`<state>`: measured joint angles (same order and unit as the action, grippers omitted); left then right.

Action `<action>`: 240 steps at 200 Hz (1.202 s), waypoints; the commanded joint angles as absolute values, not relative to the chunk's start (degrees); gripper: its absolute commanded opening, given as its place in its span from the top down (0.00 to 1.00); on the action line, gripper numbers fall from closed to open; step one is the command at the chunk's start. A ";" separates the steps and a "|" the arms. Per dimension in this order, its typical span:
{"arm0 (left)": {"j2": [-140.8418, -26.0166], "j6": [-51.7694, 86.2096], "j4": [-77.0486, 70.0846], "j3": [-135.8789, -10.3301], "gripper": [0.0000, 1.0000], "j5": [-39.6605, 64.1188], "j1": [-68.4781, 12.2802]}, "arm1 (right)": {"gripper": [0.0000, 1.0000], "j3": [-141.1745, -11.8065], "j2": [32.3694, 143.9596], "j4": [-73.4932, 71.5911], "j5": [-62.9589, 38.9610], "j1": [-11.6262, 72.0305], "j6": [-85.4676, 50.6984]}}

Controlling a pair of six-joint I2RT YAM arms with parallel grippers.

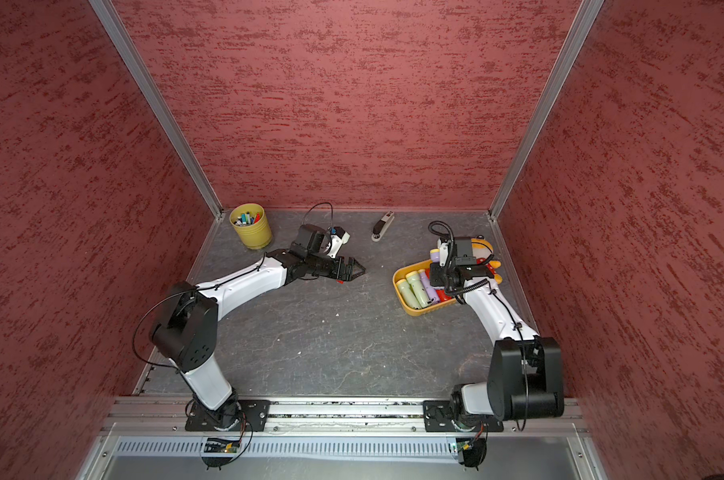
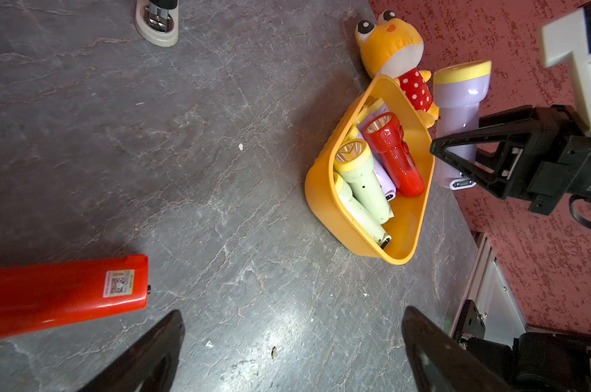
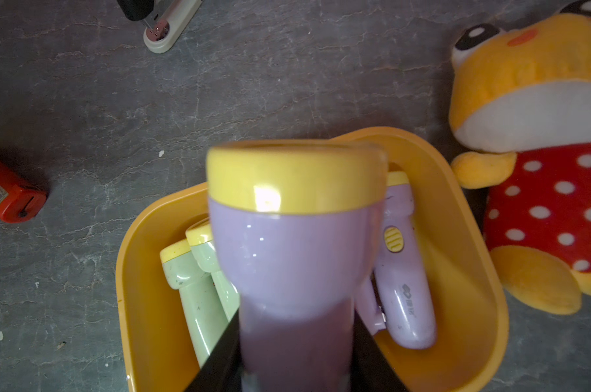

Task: Put the flashlights into the storage boxes
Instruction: Place the flashlight at the storage box.

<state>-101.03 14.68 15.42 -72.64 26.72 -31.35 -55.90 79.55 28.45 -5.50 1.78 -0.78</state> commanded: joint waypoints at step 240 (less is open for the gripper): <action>-100.66 13.01 10.02 -69.43 0.01 31.03 -30.15 | 0.50 -66.75 93.12 36.05 -6.06 -6.39 17.44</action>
<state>-100.95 13.21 11.05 -69.08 30.17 -30.22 -63.86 91.79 34.44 -5.98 -6.09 15.57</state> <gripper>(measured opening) 0.994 0.460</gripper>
